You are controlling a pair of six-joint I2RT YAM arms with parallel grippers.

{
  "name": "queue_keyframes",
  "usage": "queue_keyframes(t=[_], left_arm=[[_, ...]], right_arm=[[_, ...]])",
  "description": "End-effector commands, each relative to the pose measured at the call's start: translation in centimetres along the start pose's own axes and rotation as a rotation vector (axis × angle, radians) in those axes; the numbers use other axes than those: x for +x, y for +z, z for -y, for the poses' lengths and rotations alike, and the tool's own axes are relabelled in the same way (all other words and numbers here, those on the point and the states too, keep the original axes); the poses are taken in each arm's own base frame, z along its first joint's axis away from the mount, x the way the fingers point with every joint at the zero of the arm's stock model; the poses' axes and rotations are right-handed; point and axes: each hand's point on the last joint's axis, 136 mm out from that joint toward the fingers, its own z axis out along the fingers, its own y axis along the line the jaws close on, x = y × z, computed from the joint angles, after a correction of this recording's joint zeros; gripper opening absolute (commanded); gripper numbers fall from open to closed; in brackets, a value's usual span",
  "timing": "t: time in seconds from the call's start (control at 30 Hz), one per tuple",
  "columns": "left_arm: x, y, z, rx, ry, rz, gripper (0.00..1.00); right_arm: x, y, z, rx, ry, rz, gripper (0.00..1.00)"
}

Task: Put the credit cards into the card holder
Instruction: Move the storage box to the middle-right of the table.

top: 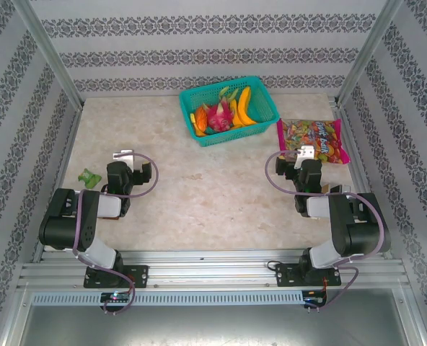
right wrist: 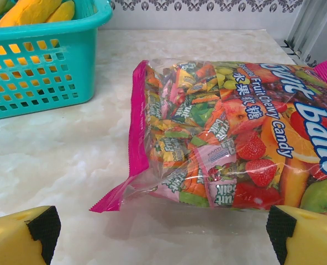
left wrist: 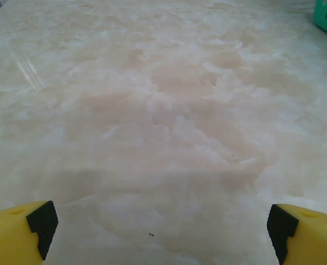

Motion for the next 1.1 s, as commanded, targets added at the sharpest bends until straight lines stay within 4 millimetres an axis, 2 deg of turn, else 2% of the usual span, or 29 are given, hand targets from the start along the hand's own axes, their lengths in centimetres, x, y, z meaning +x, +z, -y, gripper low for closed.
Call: queue_keyframes(t=[0.0,0.73,0.8,0.87,0.97,1.07], left_arm=[[-1.3,0.1,-0.2,0.002,0.010,0.033,1.00],[-1.5,-0.2,0.1,0.024,0.015,0.045,1.00],[-2.0,-0.8,0.7,0.060,0.032,0.053,1.00],[-2.7,-1.7,0.1,0.027,0.012,0.073,1.00],[-4.0,-4.1,-0.1,0.028,-0.009,0.102,1.00],[-6.0,-6.8,-0.7,0.010,-0.102,0.104,1.00]], right_arm=[[-1.3,0.1,-0.5,-0.022,0.002,0.042,0.98],[-1.3,0.1,-0.6,-0.031,-0.001,0.040,0.98],[-1.2,0.1,-0.7,-0.038,-0.004,0.037,0.97],[-1.3,0.2,-0.8,-0.042,-0.003,0.038,0.98],[-1.4,0.0,-1.2,-0.070,-0.013,0.040,0.98],[-2.7,-0.8,-1.5,-0.075,-0.019,0.054,0.98]])
